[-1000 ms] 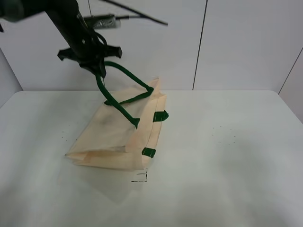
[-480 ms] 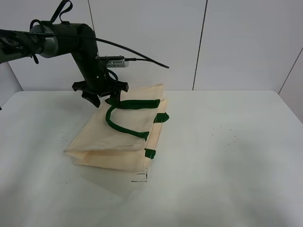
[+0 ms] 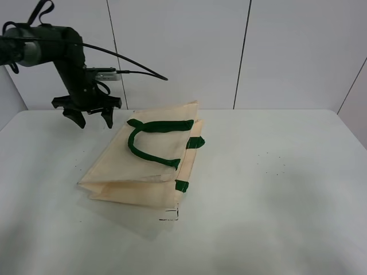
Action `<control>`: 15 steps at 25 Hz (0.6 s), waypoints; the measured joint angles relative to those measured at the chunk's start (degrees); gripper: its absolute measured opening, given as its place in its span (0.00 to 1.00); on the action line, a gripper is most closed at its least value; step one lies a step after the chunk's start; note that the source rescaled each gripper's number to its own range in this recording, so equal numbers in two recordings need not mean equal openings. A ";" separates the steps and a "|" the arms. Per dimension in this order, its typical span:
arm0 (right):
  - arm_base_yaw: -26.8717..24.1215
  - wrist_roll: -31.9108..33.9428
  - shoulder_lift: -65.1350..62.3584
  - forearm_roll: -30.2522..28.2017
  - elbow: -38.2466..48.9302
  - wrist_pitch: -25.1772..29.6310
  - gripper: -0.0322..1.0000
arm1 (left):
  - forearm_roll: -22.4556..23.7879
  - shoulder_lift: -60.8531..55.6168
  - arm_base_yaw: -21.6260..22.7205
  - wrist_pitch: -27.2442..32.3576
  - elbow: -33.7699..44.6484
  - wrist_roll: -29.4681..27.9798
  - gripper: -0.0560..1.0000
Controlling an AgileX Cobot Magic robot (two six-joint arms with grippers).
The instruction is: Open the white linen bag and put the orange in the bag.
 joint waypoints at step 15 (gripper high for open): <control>0.00 0.00 0.00 0.00 0.00 0.00 1.00 | -3.10 -15.69 9.06 5.42 12.71 2.33 0.91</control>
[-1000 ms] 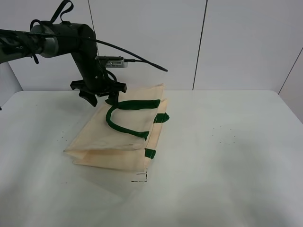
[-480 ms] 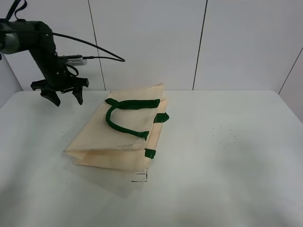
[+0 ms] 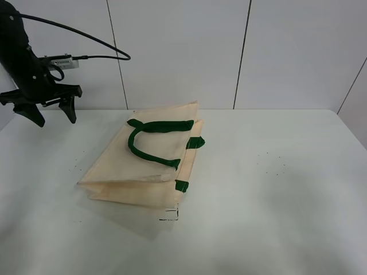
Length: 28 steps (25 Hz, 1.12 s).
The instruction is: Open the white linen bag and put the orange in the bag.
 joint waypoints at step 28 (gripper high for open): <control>0.00 0.00 0.00 0.00 0.00 0.00 1.00 | 1.39 -98.13 0.00 -5.87 65.72 6.35 0.91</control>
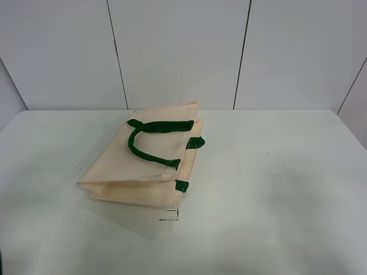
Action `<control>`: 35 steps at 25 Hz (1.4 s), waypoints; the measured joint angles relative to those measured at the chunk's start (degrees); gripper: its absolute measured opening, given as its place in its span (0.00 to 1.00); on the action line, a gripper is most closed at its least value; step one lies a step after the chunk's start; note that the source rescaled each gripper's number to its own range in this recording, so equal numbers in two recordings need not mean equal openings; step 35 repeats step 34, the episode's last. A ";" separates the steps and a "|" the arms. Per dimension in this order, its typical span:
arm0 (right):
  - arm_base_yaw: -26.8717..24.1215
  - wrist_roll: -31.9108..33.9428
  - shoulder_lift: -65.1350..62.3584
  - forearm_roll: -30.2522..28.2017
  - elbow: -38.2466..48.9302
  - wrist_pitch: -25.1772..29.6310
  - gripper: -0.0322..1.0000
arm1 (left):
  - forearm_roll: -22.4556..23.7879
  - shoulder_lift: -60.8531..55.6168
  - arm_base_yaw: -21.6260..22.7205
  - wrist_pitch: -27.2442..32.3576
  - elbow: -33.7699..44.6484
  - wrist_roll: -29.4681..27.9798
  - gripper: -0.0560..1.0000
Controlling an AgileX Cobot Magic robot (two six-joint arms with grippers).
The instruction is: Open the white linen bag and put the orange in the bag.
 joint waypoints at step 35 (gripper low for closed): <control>0.00 0.00 0.00 0.00 0.00 0.00 1.00 | -0.75 -11.71 -0.77 0.62 0.09 1.91 0.91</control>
